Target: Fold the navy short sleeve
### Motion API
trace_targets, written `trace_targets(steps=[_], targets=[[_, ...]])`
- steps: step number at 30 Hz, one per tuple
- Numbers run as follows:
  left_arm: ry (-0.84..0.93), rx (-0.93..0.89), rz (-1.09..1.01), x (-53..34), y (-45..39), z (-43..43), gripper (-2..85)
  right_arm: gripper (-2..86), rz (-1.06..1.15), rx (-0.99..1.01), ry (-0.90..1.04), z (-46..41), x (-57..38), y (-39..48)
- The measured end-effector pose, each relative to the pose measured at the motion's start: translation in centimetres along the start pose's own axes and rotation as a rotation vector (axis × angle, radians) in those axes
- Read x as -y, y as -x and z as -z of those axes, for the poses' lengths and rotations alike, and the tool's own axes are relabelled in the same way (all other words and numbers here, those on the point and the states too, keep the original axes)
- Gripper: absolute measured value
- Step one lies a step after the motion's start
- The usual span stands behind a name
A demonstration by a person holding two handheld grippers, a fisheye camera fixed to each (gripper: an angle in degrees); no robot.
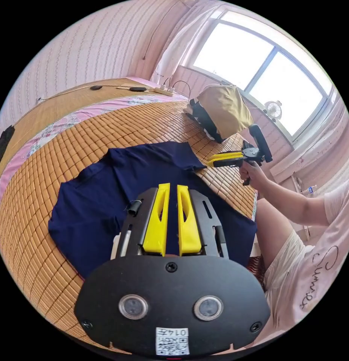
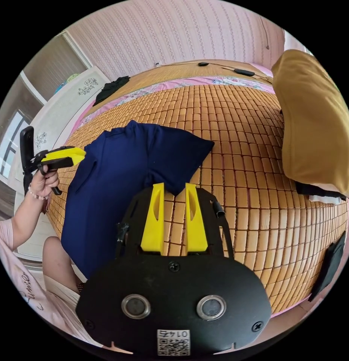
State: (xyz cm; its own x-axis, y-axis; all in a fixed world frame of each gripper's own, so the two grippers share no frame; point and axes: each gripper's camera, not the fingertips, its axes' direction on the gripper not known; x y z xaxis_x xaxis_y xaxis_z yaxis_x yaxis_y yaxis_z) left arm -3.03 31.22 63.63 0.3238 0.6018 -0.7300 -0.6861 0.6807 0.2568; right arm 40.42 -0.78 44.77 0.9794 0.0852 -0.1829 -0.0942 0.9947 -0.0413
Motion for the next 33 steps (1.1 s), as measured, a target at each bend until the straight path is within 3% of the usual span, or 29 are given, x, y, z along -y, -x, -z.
trace_targets(steps=[8, 14, 18, 22, 26, 29, 33], targets=[[0.146, 0.009, -0.107, 20.3, -5.7, -19.7, 7.5, 1.5, -0.078, 0.076, -0.044, -1.2, -2.1, -4.0], [0.321, 0.111, -0.106, 21.9, -6.0, -29.8, 5.4, -0.1, -0.105, 0.175, -0.055, -1.1, -2.7, -7.2], [0.293, 0.105, -0.083, 21.1, -4.5, -29.3, 0.1, -0.2, -0.075, 0.133, -0.054, -0.8, -2.2, -7.9], [0.083, 0.059, 0.000, 19.0, -0.7, -20.0, -0.6, -0.2, 0.047, 0.181, -0.160, 2.4, -1.1, -7.5], [-0.066, 0.133, 0.049, 9.2, 2.1, -7.8, 1.5, 0.4, 0.261, 0.389, -0.106, 3.9, -1.2, -4.7], [0.004, 0.129, 0.155, 0.4, 5.7, -4.8, 7.8, 5.3, 0.314, 0.399, -0.016, 2.9, -1.8, -3.5], [0.020, 0.175, 0.282, -8.3, 10.2, -1.5, 8.4, 6.9, 0.297, 0.375, 0.048, 1.8, -1.0, -3.6]])
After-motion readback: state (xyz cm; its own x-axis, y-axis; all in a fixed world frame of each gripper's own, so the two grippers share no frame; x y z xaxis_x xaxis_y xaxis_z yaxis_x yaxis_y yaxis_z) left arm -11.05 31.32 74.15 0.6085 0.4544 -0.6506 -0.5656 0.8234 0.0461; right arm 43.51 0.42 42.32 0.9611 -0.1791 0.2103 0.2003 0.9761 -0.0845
